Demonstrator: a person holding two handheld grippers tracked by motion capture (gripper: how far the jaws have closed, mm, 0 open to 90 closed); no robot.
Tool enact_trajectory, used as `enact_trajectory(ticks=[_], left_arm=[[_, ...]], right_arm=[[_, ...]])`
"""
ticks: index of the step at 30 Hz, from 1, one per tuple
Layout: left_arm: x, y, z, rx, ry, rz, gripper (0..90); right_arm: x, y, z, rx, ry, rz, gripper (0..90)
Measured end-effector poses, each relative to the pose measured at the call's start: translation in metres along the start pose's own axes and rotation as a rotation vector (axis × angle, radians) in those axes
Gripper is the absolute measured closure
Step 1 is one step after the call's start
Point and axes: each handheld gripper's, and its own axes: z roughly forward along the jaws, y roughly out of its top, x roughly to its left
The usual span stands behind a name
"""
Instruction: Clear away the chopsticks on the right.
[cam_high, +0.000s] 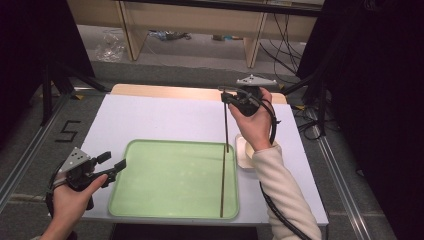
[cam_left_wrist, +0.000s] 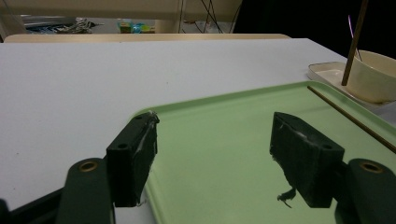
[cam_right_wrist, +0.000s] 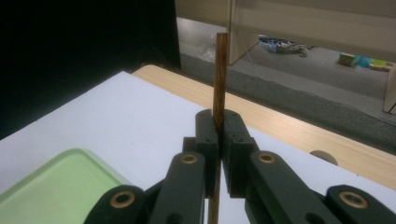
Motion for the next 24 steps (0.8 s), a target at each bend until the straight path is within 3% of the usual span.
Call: enact_trajectory(ticks=[8, 12, 16, 19, 24], left_arm=[[-0.0001, -0.0002, 0.0002, 0.001, -0.001, -0.001, 31.8], [-0.0001, -0.0002, 0.0002, 0.001, -0.001, 0.0, 31.9], [-0.0001, -0.0002, 0.0002, 0.002, -0.002, 0.001, 31.8], [-0.0001, -0.0002, 0.0002, 0.001, -0.002, -0.001, 31.9], [-0.0001, -0.0002, 0.0002, 0.002, -0.002, -0.001, 31.8]], right_arm=[[0.0004, 0.0026, -0.0036, 0.05, -0.03, 0.064, 87.4], [0.001, 0.0031, -0.005, 0.102, -0.046, 0.133, 87.4], [-0.0005, 0.0029, -0.0042, 0.169, -0.076, 0.151, 87.4], [0.001, 0.0028, -0.0042, 0.224, -0.088, 0.21, 87.4], [-0.0003, 0.0004, -0.0006, 0.303, -0.098, 0.239, 87.4]])
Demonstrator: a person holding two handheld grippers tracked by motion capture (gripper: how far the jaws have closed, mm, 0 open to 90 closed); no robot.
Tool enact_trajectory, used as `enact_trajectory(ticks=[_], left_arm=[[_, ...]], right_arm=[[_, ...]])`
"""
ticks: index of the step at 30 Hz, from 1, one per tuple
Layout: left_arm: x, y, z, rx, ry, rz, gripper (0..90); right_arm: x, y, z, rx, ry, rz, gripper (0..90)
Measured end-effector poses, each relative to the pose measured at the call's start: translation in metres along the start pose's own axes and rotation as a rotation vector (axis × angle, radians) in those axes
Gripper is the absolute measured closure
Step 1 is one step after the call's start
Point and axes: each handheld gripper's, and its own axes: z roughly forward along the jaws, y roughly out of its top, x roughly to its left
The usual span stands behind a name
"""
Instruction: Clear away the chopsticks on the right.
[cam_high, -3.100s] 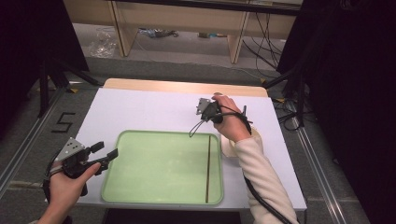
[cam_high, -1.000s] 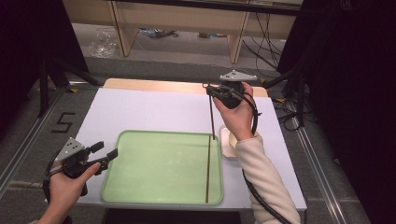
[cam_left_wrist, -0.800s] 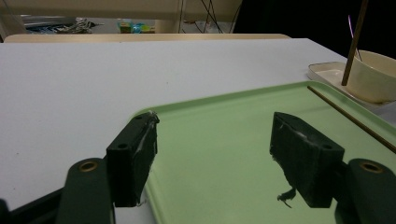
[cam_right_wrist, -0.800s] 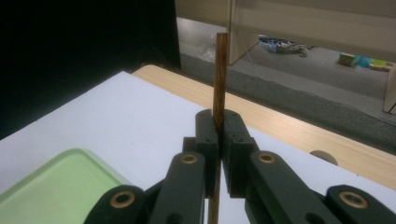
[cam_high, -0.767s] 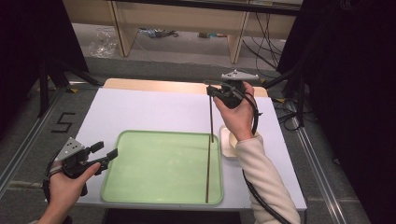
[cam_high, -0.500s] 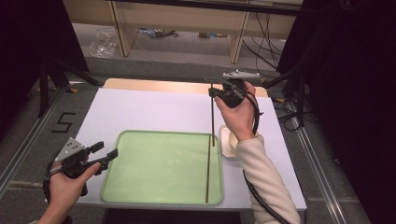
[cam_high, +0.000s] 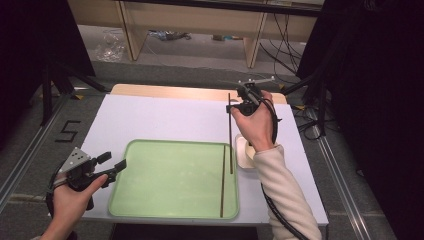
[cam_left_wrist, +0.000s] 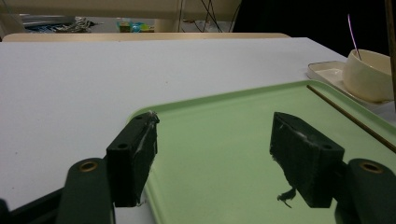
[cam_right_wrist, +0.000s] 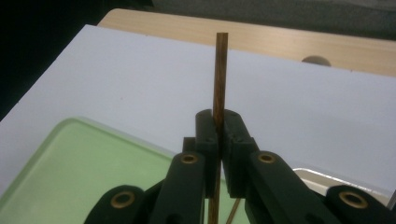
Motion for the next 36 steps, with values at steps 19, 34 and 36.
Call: enact_trajectory(ticks=[19, 34, 36], left_arm=[[0.0, 0.0, 0.0, -0.004, 0.0, 0.003, 31.8], [0.0, 0.0, 0.0, 0.001, 0.001, 0.002, 31.8], [0.0, 0.0, 0.0, 0.001, 0.001, 0.001, 31.8]], right_arm=[[-0.007, -0.004, 0.016, 0.224, -0.027, 0.173, 87.3], [-0.01, -0.009, 0.03, 0.333, -0.05, 0.245, 87.3], [-0.011, -0.01, 0.033, 0.342, -0.056, 0.236, 87.3]])
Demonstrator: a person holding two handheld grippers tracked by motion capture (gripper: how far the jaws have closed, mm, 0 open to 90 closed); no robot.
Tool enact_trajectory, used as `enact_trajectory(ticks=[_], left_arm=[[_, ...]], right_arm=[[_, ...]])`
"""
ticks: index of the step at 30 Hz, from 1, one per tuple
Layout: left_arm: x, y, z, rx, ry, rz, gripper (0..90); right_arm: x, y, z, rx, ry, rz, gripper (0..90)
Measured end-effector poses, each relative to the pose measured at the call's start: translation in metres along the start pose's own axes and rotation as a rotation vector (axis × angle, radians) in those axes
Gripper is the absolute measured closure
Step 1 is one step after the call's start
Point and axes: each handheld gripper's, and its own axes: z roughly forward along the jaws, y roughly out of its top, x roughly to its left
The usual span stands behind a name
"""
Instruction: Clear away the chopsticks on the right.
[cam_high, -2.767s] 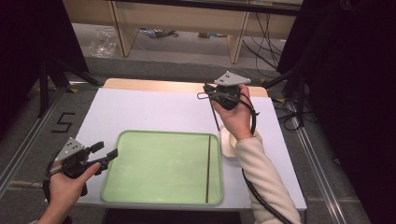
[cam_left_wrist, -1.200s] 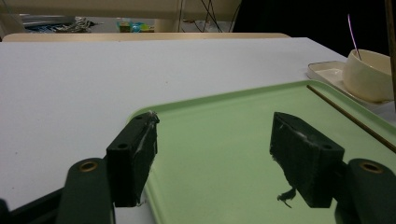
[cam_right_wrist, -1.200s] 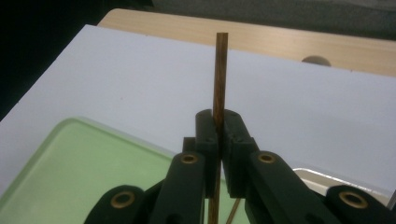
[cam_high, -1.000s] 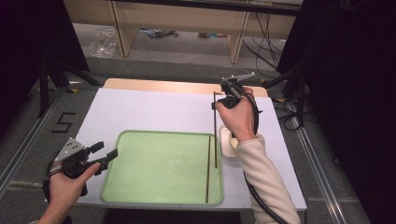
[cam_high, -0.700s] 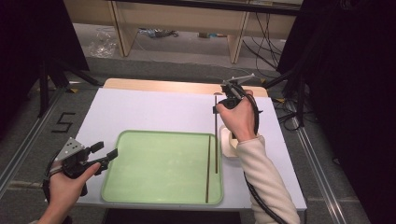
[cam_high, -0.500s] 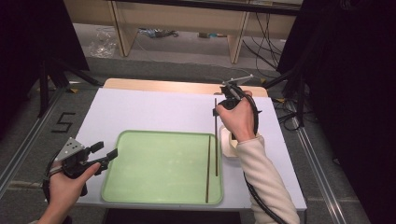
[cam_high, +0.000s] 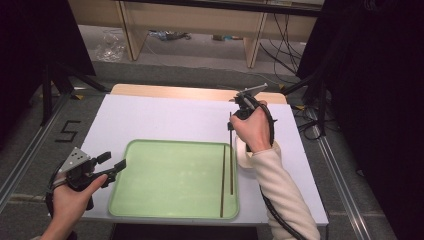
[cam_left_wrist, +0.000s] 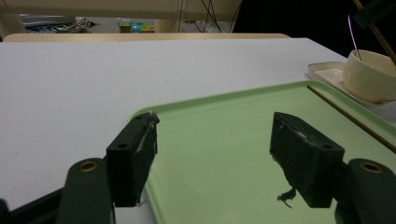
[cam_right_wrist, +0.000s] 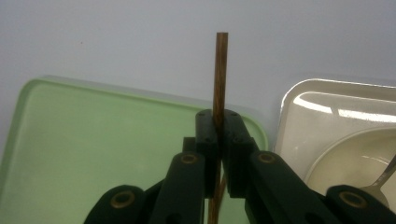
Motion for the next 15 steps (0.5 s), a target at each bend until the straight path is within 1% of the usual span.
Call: enact_trajectory(ticks=[1, 2, 3, 4, 5, 6, 7, 8, 9, 10, 11, 12, 13, 14, 15], left_arm=[[0.0, 0.0, 0.0, 0.0, 0.001, 0.001, 31.9], [0.0, 0.0, 0.0, 0.0, 0.001, 0.002, 31.8], [0.0, 0.0, 0.0, -0.001, 0.001, 0.002, 31.8], [0.0, 0.0, 0.0, -0.001, 0.002, 0.002, 31.8], [0.0, 0.0, 0.0, -0.001, 0.002, 0.002, 31.8], [0.0, 0.0, 0.0, 0.0, 0.002, 0.002, 31.8], [0.0, 0.0, 0.0, 0.0, 0.002, 0.0, 31.8], [0.0, 0.0, 0.0, 0.0, 0.002, 0.001, 31.8], [0.0, 0.0, 0.0, 0.001, 0.001, 0.001, 31.8], [0.0, 0.0, 0.0, 0.0, 0.001, 0.001, 31.8], [0.0, 0.0, 0.0, 0.0, 0.002, -0.001, 31.8], [0.001, 0.0, 0.0, 0.0, 0.002, -0.001, 31.8], [0.001, 0.0, 0.0, 0.001, 0.002, -0.001, 31.8], [0.001, 0.0, 0.0, 0.0, 0.002, -0.001, 31.8], [0.001, 0.0, 0.0, 0.001, 0.002, -0.001, 31.8]], right_arm=[[0.0, 0.0, 0.002, 0.005, -0.006, -0.002, 87.4], [0.001, 0.0, 0.004, 0.012, -0.007, 0.019, 87.3], [0.0, 0.0, 0.005, 0.021, -0.005, 0.02, 87.3], [0.0, 0.0, 0.006, 0.03, -0.007, 0.036, 87.4], [-0.001, 0.0, 0.008, 0.028, -0.018, 0.026, 87.3], [-0.001, 0.0, 0.009, 0.03, -0.015, 0.031, 87.3], [-0.003, 0.0, 0.012, 0.022, -0.011, 0.011, 87.3], [-0.003, 0.0, 0.012, 0.036, -0.009, 0.031, 87.4], [-0.003, 0.001, 0.013, 0.05, -0.025, 0.049, 87.3], [-0.003, 0.001, 0.015, 0.059, -0.025, 0.06, 87.3], [-0.006, 0.0, 0.018, 0.05, -0.021, 0.035, 87.3], [-0.008, 0.0, 0.021, 0.056, -0.032, 0.026, 87.3], [-0.008, 0.0, 0.023, 0.059, -0.039, 0.029, 87.4], [-0.007, 0.0, 0.026, 0.072, -0.037, 0.039, 87.3], [-0.004, -0.001, 0.027, 0.113, -0.045, 0.093, 87.3]])
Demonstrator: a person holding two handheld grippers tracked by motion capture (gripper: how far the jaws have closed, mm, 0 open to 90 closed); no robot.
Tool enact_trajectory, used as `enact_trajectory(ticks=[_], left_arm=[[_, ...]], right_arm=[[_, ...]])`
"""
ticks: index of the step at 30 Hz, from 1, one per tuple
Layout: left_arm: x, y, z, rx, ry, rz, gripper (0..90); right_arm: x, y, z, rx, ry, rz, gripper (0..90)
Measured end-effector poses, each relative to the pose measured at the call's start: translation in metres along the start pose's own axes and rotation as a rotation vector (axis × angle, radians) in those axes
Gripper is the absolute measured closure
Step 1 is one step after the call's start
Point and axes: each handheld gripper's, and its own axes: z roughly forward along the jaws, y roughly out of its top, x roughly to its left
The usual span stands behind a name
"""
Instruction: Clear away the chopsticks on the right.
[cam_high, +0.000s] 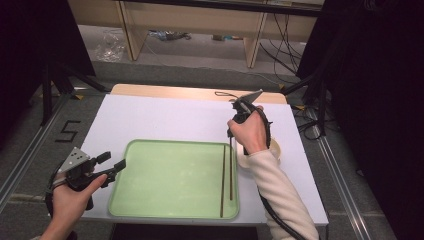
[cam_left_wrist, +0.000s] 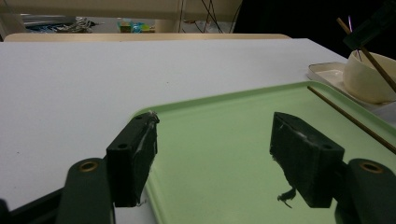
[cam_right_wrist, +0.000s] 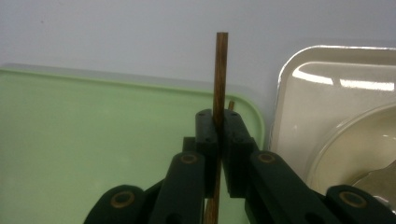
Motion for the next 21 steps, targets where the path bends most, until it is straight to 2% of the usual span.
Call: enact_trajectory(ticks=[1, 4, 5, 6, 7, 8, 10, 11, 12, 13, 14, 15, 18, 19, 20, 21], left_arm=[[0.0, 0.0, 0.0, 0.001, 0.0, 0.0, 31.8], [0.0, 0.0, 0.0, 0.002, -0.001, -0.001, 31.8], [0.0, 0.0, 0.0, 0.002, 0.0, -0.001, 31.8], [0.0, 0.0, 0.0, 0.002, -0.001, 0.0, 31.8], [0.0, 0.0, 0.0, 0.003, -0.001, -0.001, 31.8], [0.0, 0.0, 0.0, 0.003, 0.0, -0.001, 31.8], [0.0, 0.0, 0.0, 0.002, 0.0, -0.001, 31.8], [0.0, 0.0, 0.0, 0.002, 0.0, -0.001, 31.8], [0.0, 0.0, 0.0, 0.003, 0.0, 0.0, 31.8], [0.0, 0.0, 0.0, 0.004, 0.0, -0.001, 31.8], [0.0, 0.0, 0.0, 0.003, 0.0, -0.001, 31.8], [0.0, 0.0, 0.0, 0.004, 0.0, -0.001, 31.8], [0.0, 0.0, 0.0, 0.003, 0.0, -0.001, 31.8], [0.0, 0.0, 0.0, 0.003, 0.001, -0.001, 31.8], [0.0, 0.0, 0.0, 0.002, 0.0, -0.001, 31.8], [0.0, 0.0, 0.0, 0.003, 0.0, -0.001, 31.8]], right_arm=[[-0.003, 0.0, 0.005, -0.023, -0.002, -0.041, 87.3], [-0.001, 0.0, 0.013, 0.031, -0.026, -0.005, 87.3], [-0.005, 0.0, 0.017, 0.005, -0.032, -0.072, 87.3], [-0.001, 0.0, 0.018, 0.05, -0.039, -0.008, 87.3], [-0.001, 0.0, 0.022, 0.073, -0.042, 0.009, 87.3], [-0.002, 0.0, 0.025, 0.064, -0.037, -0.007, 87.3], [-0.002, -0.001, 0.028, 0.099, -0.049, 0.008, 87.3], [-0.005, -0.001, 0.032, 0.076, -0.047, -0.03, 87.3], [-0.004, -0.001, 0.034, 0.087, -0.051, -0.009, 87.3], [-0.006, -0.001, 0.036, 0.092, -0.051, -0.032, 87.3], [-0.002, -0.001, 0.036, 0.135, -0.063, 0.016, 87.3], [-0.005, -0.002, 0.039, 0.125, -0.068, -0.007, 87.3], [-0.008, -0.002, 0.046, 0.152, -0.073, -0.029, 87.3], [-0.008, -0.002, 0.049, 0.149, -0.075, -0.024, 87.3], [-0.006, -0.002, 0.051, 0.159, -0.077, 0.002, 87.3], [-0.012, -0.003, 0.056, 0.125, -0.073, -0.056, 87.2]])
